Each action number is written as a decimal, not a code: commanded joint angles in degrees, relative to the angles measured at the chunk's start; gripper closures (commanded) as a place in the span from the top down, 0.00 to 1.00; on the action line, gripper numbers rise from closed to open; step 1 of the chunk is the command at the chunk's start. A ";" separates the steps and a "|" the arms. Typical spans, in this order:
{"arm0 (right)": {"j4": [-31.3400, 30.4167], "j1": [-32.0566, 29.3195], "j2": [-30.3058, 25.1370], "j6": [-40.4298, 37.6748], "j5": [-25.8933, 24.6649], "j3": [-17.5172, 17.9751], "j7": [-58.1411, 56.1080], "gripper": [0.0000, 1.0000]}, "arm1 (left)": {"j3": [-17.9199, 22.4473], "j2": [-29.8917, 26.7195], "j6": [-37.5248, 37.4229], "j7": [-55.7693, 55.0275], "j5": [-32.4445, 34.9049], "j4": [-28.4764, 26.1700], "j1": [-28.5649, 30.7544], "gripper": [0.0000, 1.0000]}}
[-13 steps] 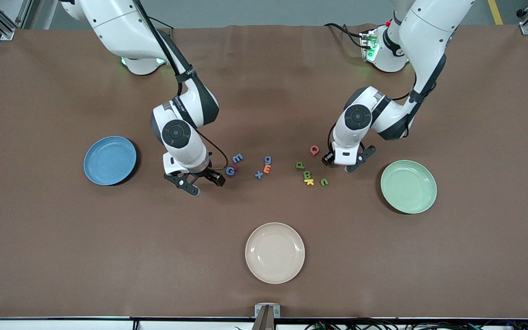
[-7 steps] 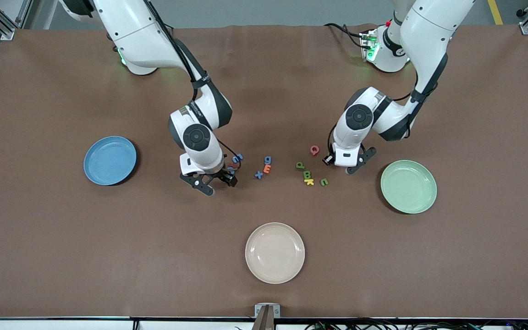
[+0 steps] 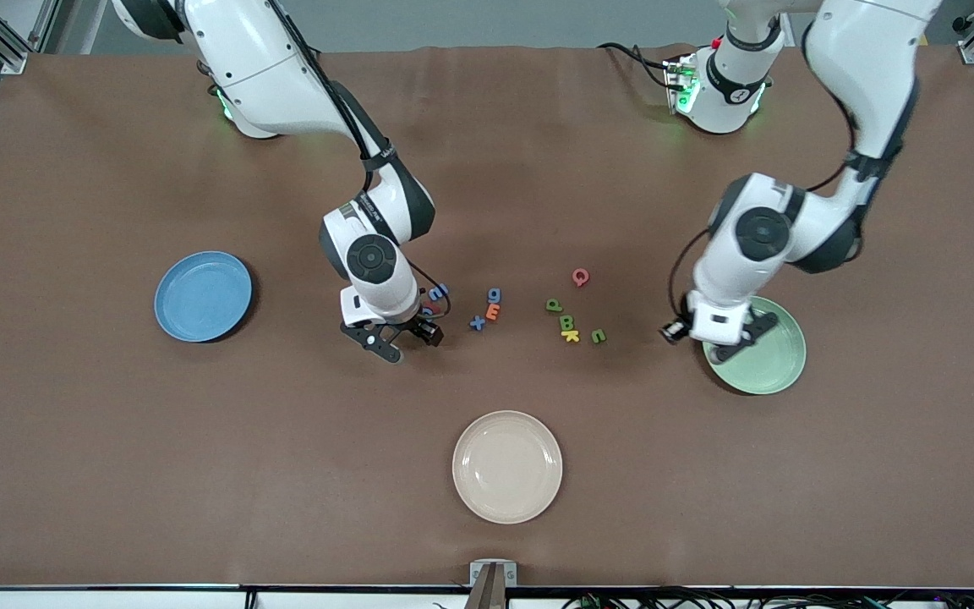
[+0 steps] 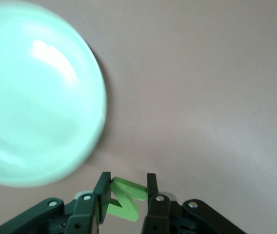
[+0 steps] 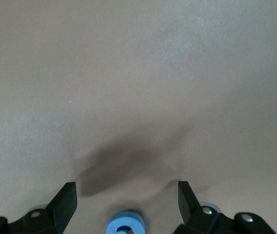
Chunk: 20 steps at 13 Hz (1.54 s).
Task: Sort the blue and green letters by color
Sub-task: 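Drop the green N onto the green plate with the left gripper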
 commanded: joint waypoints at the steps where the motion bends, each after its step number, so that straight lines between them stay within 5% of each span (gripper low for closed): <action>1: 0.99 1.60 0.65 -0.59 1.61 -0.36 0.54 0.89 | -0.50 0.42 -0.80 11.95 0.88 0.29 7.00 0.00; 4: 0.81 2.31 0.65 -0.68 2.58 -0.36 0.45 0.85 | -0.50 2.71 -0.54 22.00 0.97 0.12 13.34 0.01; 6: 0.73 2.40 0.65 -0.77 2.58 -0.36 0.02 0.80 | -0.50 3.67 -0.45 26.49 0.97 -0.32 16.41 0.11; 8: 0.73 2.40 0.65 -1.12 2.49 -0.36 -0.43 0.78 | -0.50 3.85 -0.54 27.30 0.97 -1.20 16.96 0.46; 10: 0.64 2.40 0.65 -1.21 2.49 -0.36 -0.52 0.71 | -0.50 3.59 -0.80 27.21 0.97 -1.29 16.96 1.00; 16: -0.15 2.84 0.57 -1.47 2.49 -0.36 -0.34 0.40 | -6.99 3.23 -3.26 18.63 0.71 1.42 13.46 0.99; 20: -0.15 2.84 0.39 -2.18 2.49 -0.36 -0.51 0.02 | -6.91 8.23 -3.52 5.36 0.53 8.44 2.65 0.84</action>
